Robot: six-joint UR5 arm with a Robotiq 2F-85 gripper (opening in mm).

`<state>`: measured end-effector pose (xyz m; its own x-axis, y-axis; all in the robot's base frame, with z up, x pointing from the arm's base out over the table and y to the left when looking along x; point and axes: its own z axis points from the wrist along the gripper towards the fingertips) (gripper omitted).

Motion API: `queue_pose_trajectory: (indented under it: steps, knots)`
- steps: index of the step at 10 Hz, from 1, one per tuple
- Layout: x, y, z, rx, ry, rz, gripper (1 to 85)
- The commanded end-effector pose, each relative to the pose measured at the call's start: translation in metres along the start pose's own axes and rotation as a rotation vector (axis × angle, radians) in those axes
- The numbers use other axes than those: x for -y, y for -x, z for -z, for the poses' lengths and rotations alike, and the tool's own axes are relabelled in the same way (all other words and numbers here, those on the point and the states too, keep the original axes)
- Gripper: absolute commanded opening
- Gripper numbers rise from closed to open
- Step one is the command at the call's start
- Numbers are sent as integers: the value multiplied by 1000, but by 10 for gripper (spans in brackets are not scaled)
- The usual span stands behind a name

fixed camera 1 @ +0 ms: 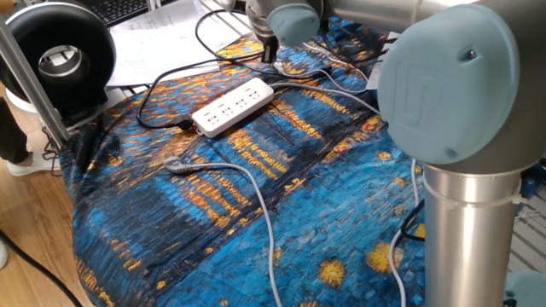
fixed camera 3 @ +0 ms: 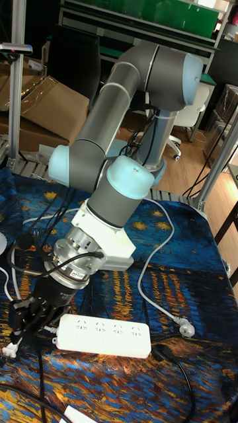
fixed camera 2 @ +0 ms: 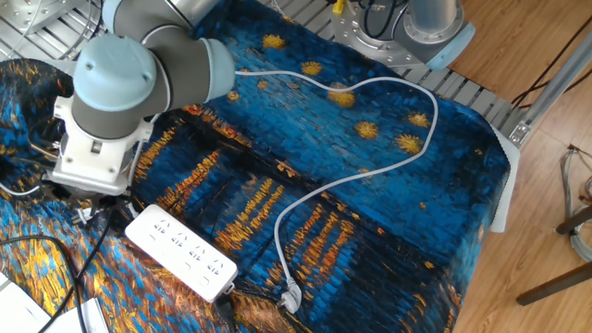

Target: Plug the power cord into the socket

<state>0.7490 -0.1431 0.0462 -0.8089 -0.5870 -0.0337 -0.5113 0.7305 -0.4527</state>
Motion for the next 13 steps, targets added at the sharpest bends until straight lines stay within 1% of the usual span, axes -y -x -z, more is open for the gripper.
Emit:
queue_pose_trajectory:
  steps: [1,2,3,5,6,8,9,10,11,12,13]
  knots:
    - [-7,2,-9,6,29,-92,340]
    - [-9,4,-11,13,41,-122,340]
    - [-9,6,-13,16,42,-152,340]
    - [0,6,-15,7,12,-152,340]
    - [-1,6,-16,9,15,-152,340]
    - [-5,6,-21,24,17,-156,340]
    - [-6,5,-22,27,10,-154,340]
    - [-2,5,-22,28,-7,-150,340]
    - [1,3,-21,15,-15,-129,340]
    - [5,-7,-21,-20,-33,-96,347]
    - [8,-14,-21,-47,-47,-86,347]
